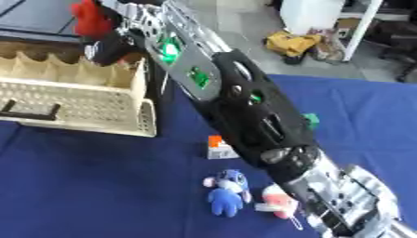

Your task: Pick up objects from table and place into drawer.

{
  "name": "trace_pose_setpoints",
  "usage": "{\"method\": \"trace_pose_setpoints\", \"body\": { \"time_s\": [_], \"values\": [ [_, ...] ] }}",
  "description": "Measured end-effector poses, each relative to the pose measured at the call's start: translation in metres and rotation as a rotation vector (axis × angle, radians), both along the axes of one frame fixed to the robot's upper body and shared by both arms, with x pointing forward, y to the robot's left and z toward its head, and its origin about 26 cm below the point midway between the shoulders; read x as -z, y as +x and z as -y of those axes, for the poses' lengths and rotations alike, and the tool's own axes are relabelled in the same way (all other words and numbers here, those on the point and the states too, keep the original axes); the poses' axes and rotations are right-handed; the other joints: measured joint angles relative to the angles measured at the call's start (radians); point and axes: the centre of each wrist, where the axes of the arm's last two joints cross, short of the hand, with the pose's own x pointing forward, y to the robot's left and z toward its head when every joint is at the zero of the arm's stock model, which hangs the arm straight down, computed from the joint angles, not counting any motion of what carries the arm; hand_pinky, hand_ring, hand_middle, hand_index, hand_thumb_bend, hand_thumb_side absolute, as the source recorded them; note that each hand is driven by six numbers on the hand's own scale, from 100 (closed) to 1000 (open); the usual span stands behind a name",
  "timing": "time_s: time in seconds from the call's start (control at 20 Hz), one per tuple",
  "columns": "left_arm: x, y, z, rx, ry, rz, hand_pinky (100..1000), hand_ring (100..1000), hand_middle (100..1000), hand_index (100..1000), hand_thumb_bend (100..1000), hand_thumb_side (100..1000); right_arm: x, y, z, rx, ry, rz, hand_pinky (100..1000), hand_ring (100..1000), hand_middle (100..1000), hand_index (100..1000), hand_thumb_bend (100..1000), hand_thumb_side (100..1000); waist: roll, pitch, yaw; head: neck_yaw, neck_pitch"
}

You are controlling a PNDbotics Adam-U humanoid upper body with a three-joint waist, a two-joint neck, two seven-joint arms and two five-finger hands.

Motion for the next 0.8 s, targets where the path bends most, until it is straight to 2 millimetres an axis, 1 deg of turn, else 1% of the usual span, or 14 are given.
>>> {"method": "trace_pose_setpoints", "body": {
  "time_s": [0.15, 0.55, 0.6, 0.65, 0.8],
  "values": [
    [0.000, 0.000, 0.000, 0.000, -0.001, 0.000, 100, 100, 100, 668, 492, 896, -0.001, 0.000, 0.001, 0.001, 0.002, 0.005, 673, 745, 667, 825, 277, 534, 0.000, 0.000, 0.000, 0.001, 0.000],
    [0.000, 0.000, 0.000, 0.000, -0.001, 0.000, 100, 100, 100, 668, 493, 894, -0.007, -0.002, 0.004, 0.009, 0.045, 0.024, 665, 736, 656, 815, 254, 527, -0.002, 0.000, -0.001, 0.005, 0.000],
    [0.000, 0.000, 0.000, 0.000, -0.001, -0.001, 100, 100, 100, 668, 498, 899, -0.009, -0.003, 0.005, 0.009, 0.053, 0.028, 661, 733, 651, 815, 185, 696, -0.002, 0.000, -0.001, 0.005, 0.000],
    [0.000, 0.000, 0.000, 0.000, -0.001, -0.001, 100, 100, 100, 668, 493, 895, -0.011, -0.005, 0.005, 0.006, 0.064, 0.033, 660, 730, 649, 818, 247, 539, -0.002, 0.000, -0.001, 0.006, 0.000],
    [0.002, 0.001, -0.001, -0.003, -0.001, -0.009, 100, 100, 100, 669, 492, 895, -0.021, -0.014, 0.010, -0.014, 0.120, 0.073, 648, 718, 637, 821, 225, 538, -0.001, -0.005, -0.008, 0.013, 0.008]
  ]
}}
